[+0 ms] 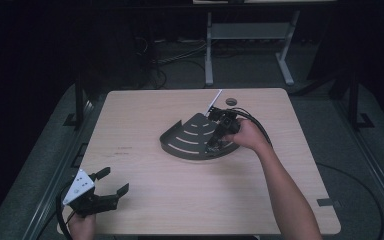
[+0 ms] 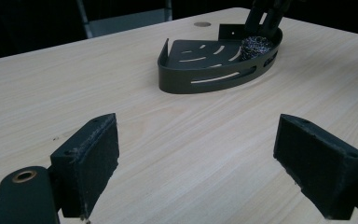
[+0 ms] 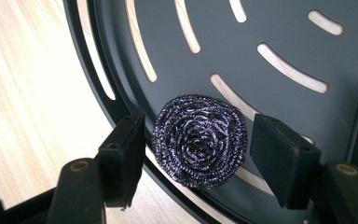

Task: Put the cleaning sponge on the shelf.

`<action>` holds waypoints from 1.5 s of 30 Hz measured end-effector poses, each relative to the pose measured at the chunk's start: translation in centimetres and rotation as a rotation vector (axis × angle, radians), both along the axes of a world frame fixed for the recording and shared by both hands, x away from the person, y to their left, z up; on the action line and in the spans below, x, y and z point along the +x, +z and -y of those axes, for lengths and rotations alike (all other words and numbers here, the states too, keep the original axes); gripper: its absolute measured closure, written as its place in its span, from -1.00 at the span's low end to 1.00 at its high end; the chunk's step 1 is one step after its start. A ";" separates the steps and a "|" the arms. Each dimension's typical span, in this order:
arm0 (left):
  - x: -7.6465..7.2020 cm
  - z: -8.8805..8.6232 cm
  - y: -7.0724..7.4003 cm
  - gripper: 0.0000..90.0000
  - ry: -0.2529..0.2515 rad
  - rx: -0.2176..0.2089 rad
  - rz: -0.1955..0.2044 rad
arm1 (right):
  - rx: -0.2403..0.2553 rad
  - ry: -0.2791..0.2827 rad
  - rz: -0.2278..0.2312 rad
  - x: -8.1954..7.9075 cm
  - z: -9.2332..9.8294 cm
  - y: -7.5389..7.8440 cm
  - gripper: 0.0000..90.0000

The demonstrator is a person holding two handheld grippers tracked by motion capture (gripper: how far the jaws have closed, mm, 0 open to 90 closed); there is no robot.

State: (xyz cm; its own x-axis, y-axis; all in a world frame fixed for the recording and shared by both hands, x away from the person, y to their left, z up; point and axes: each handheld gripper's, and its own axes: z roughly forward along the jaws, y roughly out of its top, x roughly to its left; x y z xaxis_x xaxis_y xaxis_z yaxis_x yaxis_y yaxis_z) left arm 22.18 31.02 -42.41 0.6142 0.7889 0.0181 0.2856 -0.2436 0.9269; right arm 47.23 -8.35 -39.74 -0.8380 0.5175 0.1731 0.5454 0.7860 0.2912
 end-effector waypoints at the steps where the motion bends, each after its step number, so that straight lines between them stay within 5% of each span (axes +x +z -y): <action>1: 0.0 0.0 0.0 -0.70 0.000 -0.001 -0.002 | 0.001 0.002 0.002 0.0 0.0 0.1 -0.23; 45: 0.1 0.4 -0.1 -0.70 -0.006 0.006 -0.007 | 0.108 -0.022 0.045 -4.0 4.3 1.7 -0.43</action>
State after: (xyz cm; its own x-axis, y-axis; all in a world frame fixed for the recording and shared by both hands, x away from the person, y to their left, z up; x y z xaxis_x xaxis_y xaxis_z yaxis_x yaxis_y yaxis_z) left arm 22.31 30.59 -42.55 0.6193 0.7849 0.0185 0.2907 -0.2511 0.9233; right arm 43.23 -12.68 -38.03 -0.8346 0.5165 0.1916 0.5471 0.7362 0.3983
